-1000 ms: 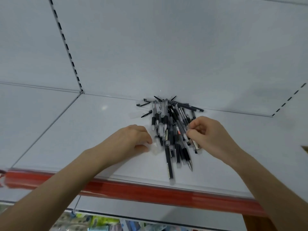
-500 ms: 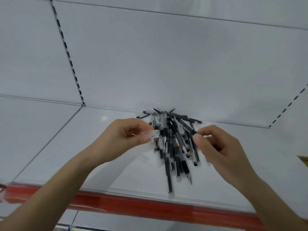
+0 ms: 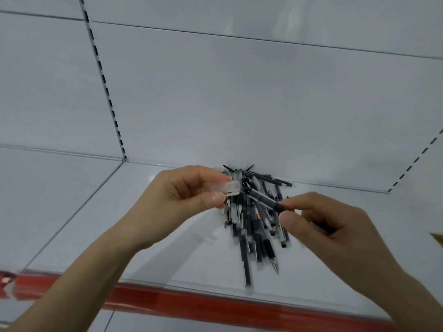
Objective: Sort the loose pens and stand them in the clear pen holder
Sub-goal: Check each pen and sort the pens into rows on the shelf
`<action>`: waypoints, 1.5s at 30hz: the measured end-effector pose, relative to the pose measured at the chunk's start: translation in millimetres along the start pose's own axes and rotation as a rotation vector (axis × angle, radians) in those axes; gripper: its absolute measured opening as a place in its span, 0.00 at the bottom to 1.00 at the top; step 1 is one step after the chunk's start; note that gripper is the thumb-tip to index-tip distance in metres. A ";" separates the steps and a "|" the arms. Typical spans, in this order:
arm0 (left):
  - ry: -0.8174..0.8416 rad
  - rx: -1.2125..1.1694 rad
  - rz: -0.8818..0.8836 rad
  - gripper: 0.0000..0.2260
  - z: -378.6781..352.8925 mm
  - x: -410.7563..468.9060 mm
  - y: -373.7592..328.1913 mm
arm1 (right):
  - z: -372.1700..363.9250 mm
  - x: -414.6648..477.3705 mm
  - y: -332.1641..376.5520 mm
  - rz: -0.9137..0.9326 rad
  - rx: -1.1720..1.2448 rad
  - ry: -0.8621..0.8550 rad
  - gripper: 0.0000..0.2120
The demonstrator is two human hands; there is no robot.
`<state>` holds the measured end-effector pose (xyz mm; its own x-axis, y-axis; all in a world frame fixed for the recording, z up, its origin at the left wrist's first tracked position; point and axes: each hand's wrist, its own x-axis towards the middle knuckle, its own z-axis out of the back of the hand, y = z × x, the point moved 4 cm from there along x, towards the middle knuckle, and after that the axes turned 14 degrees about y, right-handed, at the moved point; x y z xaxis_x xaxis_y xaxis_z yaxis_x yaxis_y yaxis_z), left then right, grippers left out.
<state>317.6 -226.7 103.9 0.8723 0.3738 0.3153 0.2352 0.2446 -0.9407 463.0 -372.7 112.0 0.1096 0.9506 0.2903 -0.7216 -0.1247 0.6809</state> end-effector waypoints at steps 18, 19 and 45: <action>0.069 0.194 0.045 0.06 -7.5 6.3 20.3 | -24.2 9.9 -12.5 -0.109 0.201 0.123 0.10; 0.036 0.132 0.030 0.06 -5.4 7.0 19.8 | -26.2 12.5 -12.5 -0.111 0.230 0.105 0.09; -0.319 0.896 0.668 0.13 107.6 -6.2 107.2 | -116.0 88.2 -34.3 -0.096 -0.399 0.450 0.11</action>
<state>291.3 -106.5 14.6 0.5305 0.8446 -0.0723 -0.7298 0.4116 -0.5459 418.1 -251.6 36.3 -0.0505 0.9900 -0.1319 -0.9327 0.0005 0.3606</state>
